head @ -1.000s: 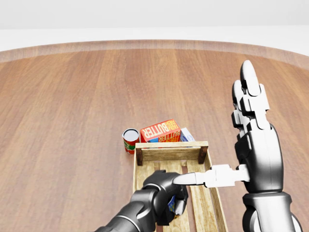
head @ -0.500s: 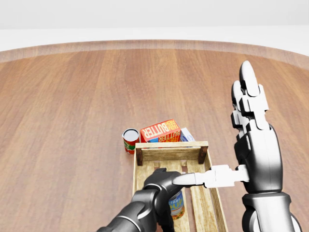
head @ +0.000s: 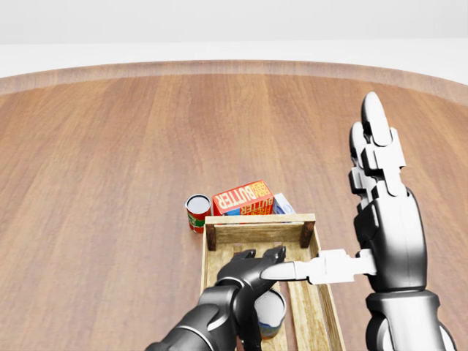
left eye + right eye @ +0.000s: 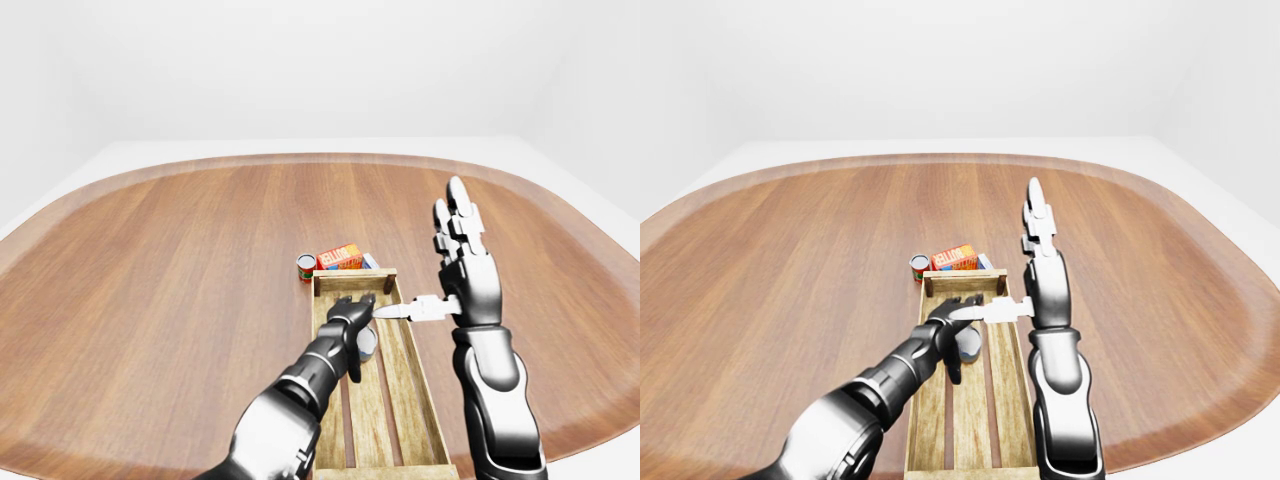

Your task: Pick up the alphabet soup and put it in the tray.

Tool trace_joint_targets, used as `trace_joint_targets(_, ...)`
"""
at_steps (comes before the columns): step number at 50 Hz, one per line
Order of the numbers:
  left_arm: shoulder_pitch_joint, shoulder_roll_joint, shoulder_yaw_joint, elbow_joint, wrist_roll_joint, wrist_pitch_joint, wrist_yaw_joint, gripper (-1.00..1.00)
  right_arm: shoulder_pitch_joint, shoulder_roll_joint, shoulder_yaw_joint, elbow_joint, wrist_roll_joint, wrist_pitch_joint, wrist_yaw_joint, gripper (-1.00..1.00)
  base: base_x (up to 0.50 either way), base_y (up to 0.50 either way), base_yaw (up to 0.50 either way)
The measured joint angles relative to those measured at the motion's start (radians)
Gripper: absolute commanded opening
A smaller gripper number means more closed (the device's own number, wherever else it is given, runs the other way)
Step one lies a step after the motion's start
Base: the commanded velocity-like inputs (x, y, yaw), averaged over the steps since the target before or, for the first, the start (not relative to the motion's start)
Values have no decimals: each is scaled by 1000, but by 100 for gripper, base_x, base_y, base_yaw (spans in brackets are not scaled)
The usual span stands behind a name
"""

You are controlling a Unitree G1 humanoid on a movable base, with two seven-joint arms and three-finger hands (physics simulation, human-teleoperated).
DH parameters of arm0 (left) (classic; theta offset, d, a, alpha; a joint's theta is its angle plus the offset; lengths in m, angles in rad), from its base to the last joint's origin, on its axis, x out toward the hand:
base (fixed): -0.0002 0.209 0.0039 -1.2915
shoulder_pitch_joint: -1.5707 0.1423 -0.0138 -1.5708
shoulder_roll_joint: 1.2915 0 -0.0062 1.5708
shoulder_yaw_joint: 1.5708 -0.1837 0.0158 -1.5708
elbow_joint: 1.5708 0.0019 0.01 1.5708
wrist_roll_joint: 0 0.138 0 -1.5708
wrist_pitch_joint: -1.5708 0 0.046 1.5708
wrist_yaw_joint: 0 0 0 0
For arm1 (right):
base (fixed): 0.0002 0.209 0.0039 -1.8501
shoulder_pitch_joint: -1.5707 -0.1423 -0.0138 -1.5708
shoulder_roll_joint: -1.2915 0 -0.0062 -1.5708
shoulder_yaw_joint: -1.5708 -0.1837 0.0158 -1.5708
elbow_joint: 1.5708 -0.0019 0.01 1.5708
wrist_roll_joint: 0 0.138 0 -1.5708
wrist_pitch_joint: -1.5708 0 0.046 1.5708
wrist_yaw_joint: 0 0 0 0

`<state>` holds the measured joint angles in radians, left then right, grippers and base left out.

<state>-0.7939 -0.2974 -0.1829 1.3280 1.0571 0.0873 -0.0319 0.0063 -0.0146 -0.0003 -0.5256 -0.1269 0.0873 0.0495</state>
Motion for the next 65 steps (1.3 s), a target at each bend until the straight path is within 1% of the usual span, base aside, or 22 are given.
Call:
trace_joint_targets(23, -7, 8, 5, -5, -13, 0, 1, 100, 2, 1, 4, -4, -2, 0, 0, 100, 0, 0, 0)
trace_joint_targets(39, -23, 37, 12, -43, -54, 0, -1, 100, 2, 2, 8, 5, -5, 0, -1, 100, 0, 0, 0)
trace_joint_targets(49, -5, 62, 5, -116, -71, 0, -19, 100, 2, 3, 13, 14, -9, 0, -1, 100, 0, 0, 0)
trace_joint_targets(65, 61, 110, -3, -298, -71, 0, -85, 100, 4, 5, 23, 22, -16, 0, -3, 100, 0, 0, 0)
